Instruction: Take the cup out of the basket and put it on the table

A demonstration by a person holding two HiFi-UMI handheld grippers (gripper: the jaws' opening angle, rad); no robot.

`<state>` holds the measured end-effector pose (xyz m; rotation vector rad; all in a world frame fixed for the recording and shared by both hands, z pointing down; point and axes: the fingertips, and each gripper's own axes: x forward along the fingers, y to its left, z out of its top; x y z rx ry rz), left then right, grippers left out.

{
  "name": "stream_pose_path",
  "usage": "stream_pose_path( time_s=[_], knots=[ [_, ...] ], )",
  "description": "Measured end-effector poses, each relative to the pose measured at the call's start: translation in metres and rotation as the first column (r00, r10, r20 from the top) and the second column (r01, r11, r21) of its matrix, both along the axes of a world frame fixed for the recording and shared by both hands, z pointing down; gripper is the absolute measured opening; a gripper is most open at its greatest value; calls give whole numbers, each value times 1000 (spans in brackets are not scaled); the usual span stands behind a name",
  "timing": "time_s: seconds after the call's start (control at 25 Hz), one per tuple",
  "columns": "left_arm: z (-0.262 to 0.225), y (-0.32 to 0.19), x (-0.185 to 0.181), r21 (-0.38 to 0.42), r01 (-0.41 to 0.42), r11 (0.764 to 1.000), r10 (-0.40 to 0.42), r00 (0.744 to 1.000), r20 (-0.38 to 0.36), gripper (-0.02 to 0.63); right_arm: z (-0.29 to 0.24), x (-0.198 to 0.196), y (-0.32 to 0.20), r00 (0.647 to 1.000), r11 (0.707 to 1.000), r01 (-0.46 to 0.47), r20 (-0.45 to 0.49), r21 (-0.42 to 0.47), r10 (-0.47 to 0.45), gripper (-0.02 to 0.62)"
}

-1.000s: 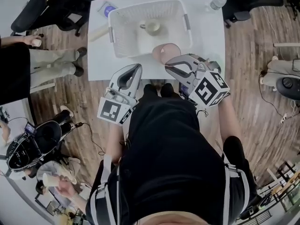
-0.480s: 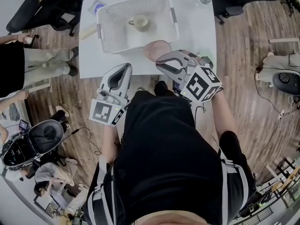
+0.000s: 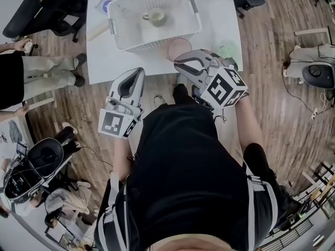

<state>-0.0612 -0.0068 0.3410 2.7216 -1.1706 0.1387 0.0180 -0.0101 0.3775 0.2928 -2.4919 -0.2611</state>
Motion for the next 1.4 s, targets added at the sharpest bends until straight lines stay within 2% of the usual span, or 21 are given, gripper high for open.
stream_pose_path(
  time_s=[0.8, 1.16, 1.4],
  knots=[
    [13, 113, -58, -8, -109, 994, 109, 993, -40, 21, 15, -56, 91, 983, 984, -178, -51, -5, 177, 34],
    [5, 128, -46, -3, -89, 996, 89, 994, -56, 21, 16, -50, 105, 984, 984, -176, -39, -17, 176, 34],
    [4, 129, -34, -9, -68, 998, 67, 996, -59, 21, 53, -44, 90, 984, 983, -171, -58, -69, 167, 34]
  ],
)
